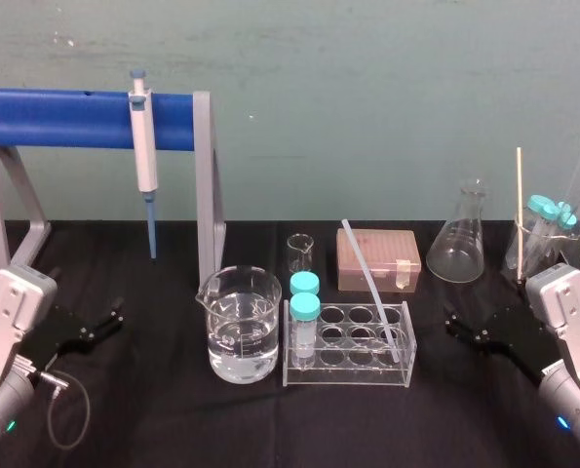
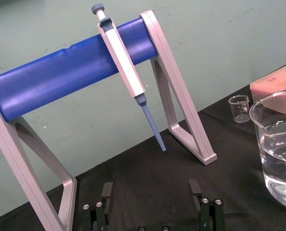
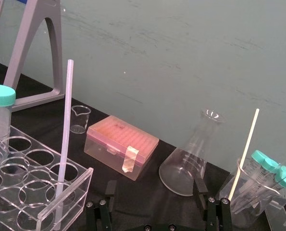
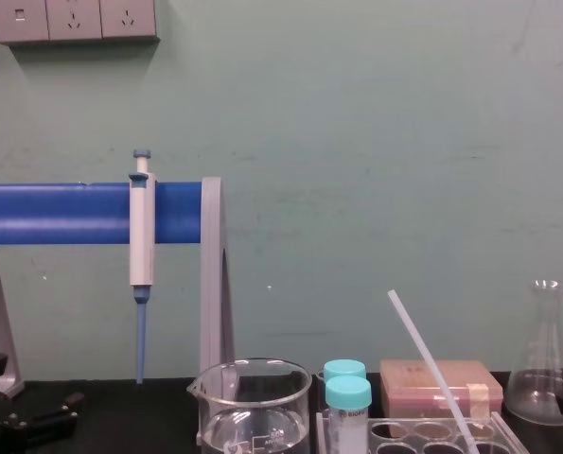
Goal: Pick up the stirring rod with one hand, then place it down.
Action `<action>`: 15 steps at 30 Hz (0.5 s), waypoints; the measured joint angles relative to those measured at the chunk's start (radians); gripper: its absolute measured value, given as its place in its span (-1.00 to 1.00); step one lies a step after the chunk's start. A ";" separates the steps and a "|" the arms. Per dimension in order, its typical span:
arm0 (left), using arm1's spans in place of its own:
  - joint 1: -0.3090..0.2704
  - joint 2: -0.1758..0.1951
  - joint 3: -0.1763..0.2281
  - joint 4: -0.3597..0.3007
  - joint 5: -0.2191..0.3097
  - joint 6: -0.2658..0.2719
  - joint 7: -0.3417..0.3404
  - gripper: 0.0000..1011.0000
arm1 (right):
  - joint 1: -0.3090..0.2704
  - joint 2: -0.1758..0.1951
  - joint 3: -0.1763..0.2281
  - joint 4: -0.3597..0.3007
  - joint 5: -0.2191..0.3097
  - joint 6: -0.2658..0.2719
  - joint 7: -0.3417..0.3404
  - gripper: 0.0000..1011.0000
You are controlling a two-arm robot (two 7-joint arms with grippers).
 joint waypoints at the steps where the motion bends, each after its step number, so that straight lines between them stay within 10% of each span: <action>1: 0.000 0.000 0.000 0.000 0.000 0.000 0.000 0.98 | 0.000 0.000 0.000 0.000 0.000 0.000 0.000 0.98; 15: 0.000 0.000 0.000 0.000 0.000 0.000 0.000 0.98 | 0.000 0.000 0.000 0.000 0.000 0.000 0.000 0.98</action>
